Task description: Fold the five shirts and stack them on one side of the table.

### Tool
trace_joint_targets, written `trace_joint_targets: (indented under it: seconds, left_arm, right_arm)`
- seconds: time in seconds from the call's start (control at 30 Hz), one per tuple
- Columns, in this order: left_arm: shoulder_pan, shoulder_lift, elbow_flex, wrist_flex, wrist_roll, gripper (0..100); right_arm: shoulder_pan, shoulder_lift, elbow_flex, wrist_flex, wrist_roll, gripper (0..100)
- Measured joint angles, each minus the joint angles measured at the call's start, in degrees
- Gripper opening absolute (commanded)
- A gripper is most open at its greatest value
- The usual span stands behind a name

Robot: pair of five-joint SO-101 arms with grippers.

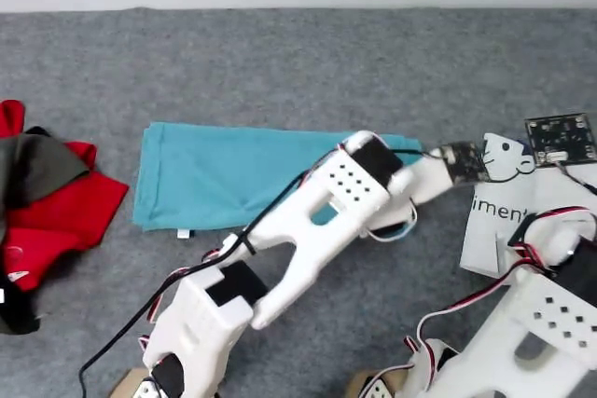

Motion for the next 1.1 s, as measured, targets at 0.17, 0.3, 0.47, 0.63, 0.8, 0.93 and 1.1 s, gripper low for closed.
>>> trace_joint_targets:
  seconds: [0.17, 0.3, 0.47, 0.63, 0.8, 0.93, 1.1]
  left_arm:
    - [-3.5, 4.2, -0.6, -4.0, -2.1, 1]
    - [-5.6, 8.4, -0.6, -6.5, -4.7, 2]
    - [-8.9, 10.5, -0.6, -9.8, -6.5, 16]
    - [-11.7, 10.7, -1.8, -11.7, -6.5, 17]
    - [-12.9, 10.8, -3.2, -12.8, -9.0, 17]
    - [-13.7, 10.8, -3.2, -15.6, -11.2, 17]
    - [-16.0, 10.8, -3.2, -18.1, -12.9, 17]
  right_arm:
    - [0.0, 0.0, 0.0, 0.0, 0.0, 0.9]
    - [0.0, 0.0, 0.0, 0.0, 0.0, 0.9]
    - [0.0, 0.0, 0.0, 0.0, 0.0, 0.9]
    - [0.0, 0.0, 0.2, 0.0, 0.0, 0.9]
    - [0.0, 0.0, 0.2, 0.0, 0.0, 0.9]
    - [0.0, 0.0, 0.2, 0.0, 0.0, 0.9]
    - [0.0, 0.0, 0.2, 0.0, 0.0, 0.9]
